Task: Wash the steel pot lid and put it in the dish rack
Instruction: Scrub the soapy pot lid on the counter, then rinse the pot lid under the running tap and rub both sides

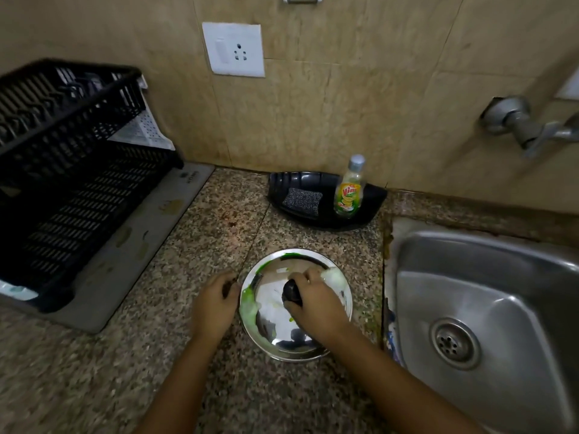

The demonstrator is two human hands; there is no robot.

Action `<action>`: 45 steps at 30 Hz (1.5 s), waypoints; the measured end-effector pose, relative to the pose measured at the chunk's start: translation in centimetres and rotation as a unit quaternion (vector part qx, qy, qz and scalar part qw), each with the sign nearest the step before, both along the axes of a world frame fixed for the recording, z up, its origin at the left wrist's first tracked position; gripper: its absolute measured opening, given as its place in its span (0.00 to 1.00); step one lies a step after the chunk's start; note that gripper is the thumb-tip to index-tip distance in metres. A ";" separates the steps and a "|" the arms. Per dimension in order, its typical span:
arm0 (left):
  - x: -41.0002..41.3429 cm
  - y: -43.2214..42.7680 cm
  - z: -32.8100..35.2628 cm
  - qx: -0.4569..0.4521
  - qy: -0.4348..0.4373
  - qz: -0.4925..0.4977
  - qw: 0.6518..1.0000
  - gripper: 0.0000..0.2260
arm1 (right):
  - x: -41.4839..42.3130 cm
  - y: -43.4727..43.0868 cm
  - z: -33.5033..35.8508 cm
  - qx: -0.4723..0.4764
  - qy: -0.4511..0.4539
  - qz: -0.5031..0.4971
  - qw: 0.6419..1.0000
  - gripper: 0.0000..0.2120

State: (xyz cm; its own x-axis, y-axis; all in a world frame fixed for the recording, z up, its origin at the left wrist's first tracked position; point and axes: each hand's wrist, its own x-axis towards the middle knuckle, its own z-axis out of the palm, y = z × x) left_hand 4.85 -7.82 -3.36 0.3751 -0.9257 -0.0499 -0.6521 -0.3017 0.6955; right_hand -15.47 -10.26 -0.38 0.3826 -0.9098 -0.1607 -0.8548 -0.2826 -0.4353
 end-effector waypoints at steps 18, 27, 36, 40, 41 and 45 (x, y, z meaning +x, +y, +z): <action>-1.6 -2.5 5.3 0.060 0.434 0.099 0.893 0.13 | -1.4 0.3 3.5 -0.076 -0.134 -0.039 0.987 0.22; -13.7 -4.1 7.2 0.200 0.547 -0.051 0.811 0.17 | -13.2 1.9 5.1 -0.061 -0.148 -0.162 0.974 0.23; -31.1 -3.5 7.6 0.204 0.611 -0.042 0.763 0.18 | -28.2 3.7 5.9 -0.083 -0.129 -0.216 0.964 0.25; -37.1 -2.6 8.0 0.202 0.645 -0.025 0.737 0.21 | -34.0 4.2 6.4 -0.095 -0.117 -0.208 0.966 0.26; -38.3 -2.4 8.3 0.199 0.654 -0.022 0.729 0.21 | -35.3 4.1 6.6 -0.099 -0.124 -0.203 0.966 0.25; -41.1 -2.5 9.2 0.159 0.656 0.001 0.737 0.17 | -40.2 2.7 8.0 -0.143 -0.282 -0.266 0.911 0.11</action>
